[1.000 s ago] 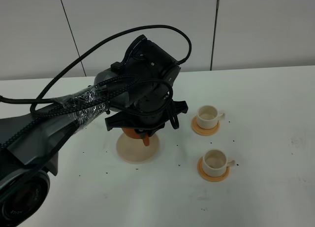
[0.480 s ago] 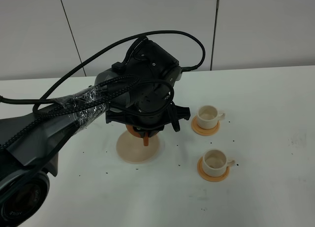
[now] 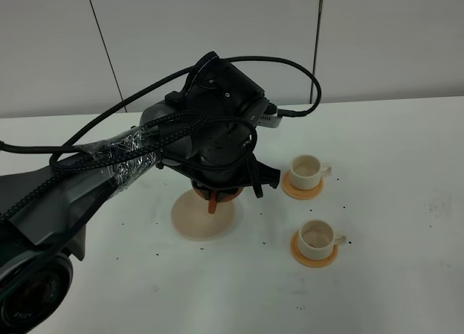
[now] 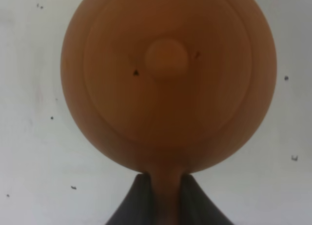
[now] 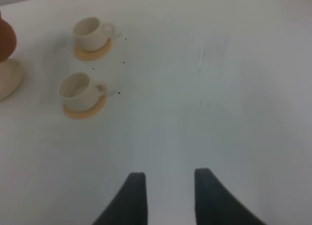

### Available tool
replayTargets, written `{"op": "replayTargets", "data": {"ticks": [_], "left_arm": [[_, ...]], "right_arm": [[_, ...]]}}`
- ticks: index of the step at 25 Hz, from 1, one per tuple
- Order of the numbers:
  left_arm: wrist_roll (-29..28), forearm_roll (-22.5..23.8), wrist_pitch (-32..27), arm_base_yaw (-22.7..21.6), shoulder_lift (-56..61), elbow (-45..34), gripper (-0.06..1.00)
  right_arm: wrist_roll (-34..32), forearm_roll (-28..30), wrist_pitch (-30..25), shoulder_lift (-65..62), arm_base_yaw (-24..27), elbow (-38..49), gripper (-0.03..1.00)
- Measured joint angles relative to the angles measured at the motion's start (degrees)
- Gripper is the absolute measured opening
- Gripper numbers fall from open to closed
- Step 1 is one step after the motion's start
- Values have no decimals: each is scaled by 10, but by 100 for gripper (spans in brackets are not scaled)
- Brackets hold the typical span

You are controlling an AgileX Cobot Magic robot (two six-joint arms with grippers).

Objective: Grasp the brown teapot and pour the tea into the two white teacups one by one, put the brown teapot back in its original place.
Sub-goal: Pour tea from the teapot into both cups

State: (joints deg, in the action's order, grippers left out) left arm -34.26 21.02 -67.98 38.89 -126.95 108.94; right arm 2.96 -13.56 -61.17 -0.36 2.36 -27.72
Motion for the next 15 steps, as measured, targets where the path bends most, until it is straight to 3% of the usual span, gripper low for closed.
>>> {"op": "replayTargets", "data": {"ticks": [8, 15], "left_arm": [[74, -1, 0, 1, 0, 0, 17], [147, -30, 0, 1, 0, 0, 17]], "right_arm": [[0, 0, 0, 0, 0, 0, 24], [0, 0, 0, 0, 0, 0, 24]]}}
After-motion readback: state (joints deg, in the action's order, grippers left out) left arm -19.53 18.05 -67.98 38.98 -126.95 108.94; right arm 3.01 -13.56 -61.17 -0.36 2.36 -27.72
